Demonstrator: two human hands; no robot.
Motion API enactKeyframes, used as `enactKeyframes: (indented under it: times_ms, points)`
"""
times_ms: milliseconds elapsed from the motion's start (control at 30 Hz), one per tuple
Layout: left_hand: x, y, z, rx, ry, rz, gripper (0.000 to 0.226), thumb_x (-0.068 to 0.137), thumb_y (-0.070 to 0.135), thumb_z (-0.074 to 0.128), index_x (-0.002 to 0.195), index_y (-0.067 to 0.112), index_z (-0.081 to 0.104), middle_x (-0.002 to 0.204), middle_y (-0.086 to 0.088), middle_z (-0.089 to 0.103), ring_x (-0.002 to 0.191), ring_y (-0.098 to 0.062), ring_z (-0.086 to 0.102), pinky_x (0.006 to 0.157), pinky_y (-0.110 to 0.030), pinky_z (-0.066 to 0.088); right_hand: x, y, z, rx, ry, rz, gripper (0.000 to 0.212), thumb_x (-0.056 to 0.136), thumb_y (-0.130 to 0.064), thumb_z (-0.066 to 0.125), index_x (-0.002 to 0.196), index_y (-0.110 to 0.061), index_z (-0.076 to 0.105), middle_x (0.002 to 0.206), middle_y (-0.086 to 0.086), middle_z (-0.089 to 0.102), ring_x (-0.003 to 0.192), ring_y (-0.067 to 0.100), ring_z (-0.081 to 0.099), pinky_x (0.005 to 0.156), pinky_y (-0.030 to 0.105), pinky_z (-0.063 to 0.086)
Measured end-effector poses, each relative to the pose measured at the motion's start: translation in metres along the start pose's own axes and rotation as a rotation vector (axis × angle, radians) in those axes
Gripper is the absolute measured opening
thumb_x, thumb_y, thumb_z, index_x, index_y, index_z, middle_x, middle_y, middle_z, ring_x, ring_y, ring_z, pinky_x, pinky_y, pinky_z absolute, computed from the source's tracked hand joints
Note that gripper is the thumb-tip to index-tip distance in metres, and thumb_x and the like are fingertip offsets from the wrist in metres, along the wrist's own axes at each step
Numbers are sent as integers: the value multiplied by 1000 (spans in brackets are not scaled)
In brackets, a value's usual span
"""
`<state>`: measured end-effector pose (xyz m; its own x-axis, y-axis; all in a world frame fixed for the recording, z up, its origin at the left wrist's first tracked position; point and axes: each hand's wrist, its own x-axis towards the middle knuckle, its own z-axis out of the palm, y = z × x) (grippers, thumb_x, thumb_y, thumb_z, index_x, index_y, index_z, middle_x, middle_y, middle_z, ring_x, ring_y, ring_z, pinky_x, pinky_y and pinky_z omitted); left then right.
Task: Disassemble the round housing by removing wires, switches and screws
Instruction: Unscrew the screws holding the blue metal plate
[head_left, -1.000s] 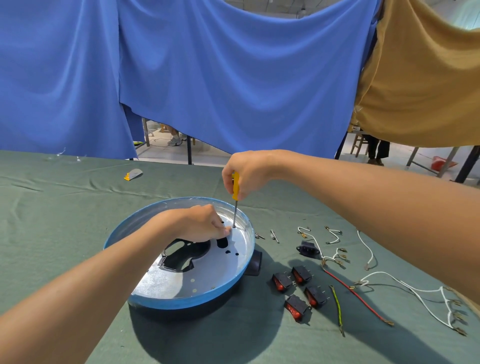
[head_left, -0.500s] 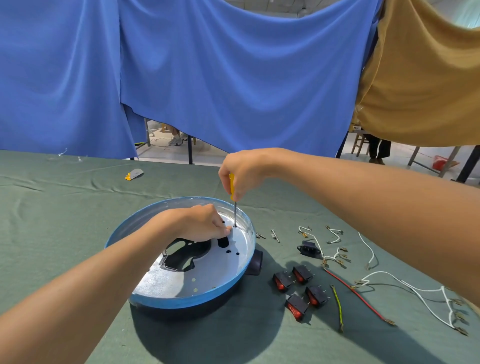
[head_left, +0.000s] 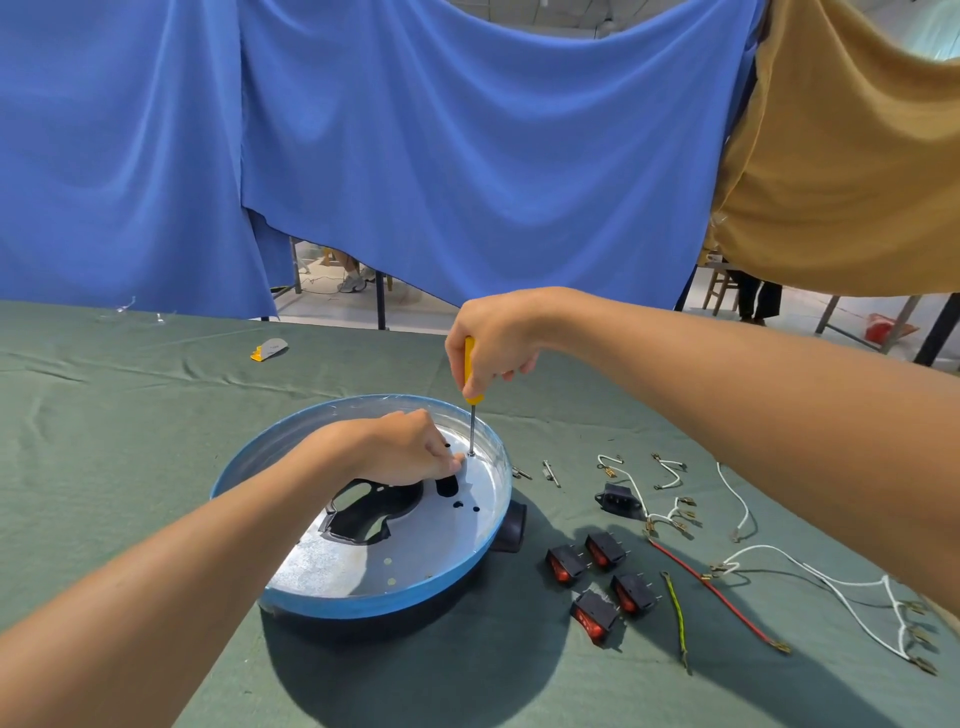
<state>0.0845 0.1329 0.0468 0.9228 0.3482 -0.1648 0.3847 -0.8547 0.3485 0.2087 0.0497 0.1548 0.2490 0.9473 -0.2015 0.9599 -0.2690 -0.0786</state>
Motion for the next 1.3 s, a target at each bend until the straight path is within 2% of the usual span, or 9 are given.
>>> enactKeyframes:
  times_ms: [100, 200, 500, 700, 867, 1000, 1100, 1200, 1300]
  points:
    - [0, 0, -1, -14, 7, 15, 57, 99, 46, 48, 44, 34, 55, 81, -16, 51, 75, -26, 43, 87, -49, 46, 2, 0, 5, -6, -3, 37, 26, 88, -40, 65, 86, -15, 65, 77, 1, 62, 60, 17, 53, 51, 22, 44]
    - [0, 0, -1, -21, 11, 16, 60, 99, 44, 49, 40, 34, 56, 75, -8, 47, 73, -25, 41, 81, -47, 45, 4, -2, 6, -71, 63, 101, 57, 92, -59, 46, 65, -11, 59, 49, -3, 57, 41, 16, 45, 43, 19, 37]
    - [0, 0, -1, 7, 17, 8, 49, 99, 46, 48, 54, 30, 56, 81, -13, 52, 75, -25, 45, 86, -48, 47, 5, 0, 4, 6, 1, 46, 7, 86, -20, 69, 81, -18, 65, 73, 0, 60, 61, 16, 54, 52, 22, 45]
    - [-2, 1, -2, 2, 5, 22, 50, 100, 45, 47, 53, 30, 56, 77, -11, 49, 74, -25, 44, 85, -49, 46, 1, 5, 5, -136, 63, 128, 54, 95, -53, 45, 63, -11, 58, 55, -2, 58, 45, 15, 46, 46, 22, 37]
    - [-2, 3, -2, -3, -3, 28, 49, 100, 45, 47, 54, 30, 56, 76, -10, 47, 72, -24, 42, 74, -41, 40, 3, 7, 8, -153, 117, 123, 30, 88, -36, 62, 70, -13, 65, 63, 1, 58, 55, 19, 48, 45, 21, 34]
    - [-1, 2, -2, 12, -5, 24, 47, 100, 45, 46, 57, 31, 58, 78, -10, 49, 74, -25, 43, 82, -46, 46, 3, 7, 5, 0, 69, 34, 12, 82, -25, 73, 87, -15, 68, 90, 11, 66, 72, 22, 53, 56, 26, 44]
    - [-2, 3, -2, 3, -7, 43, 58, 100, 44, 46, 44, 35, 57, 76, -9, 47, 73, -24, 42, 81, -47, 45, 3, 6, 7, -18, 49, 38, 30, 87, -37, 67, 91, -7, 66, 79, 7, 58, 65, 22, 50, 50, 23, 41]
    - [-2, 3, -2, 8, -12, 38, 60, 101, 45, 46, 43, 39, 58, 76, -8, 49, 74, -24, 44, 83, -48, 45, 2, 3, 8, -117, 123, 92, 57, 93, -57, 46, 64, -9, 57, 56, 1, 54, 48, 19, 47, 48, 24, 35]
    - [1, 0, -1, 10, -7, 32, 54, 100, 45, 46, 48, 35, 57, 78, -9, 51, 75, -23, 45, 83, -48, 45, 2, 0, 7, -190, 125, 90, 44, 95, -43, 51, 64, -12, 58, 59, -1, 57, 56, 19, 50, 47, 24, 34]
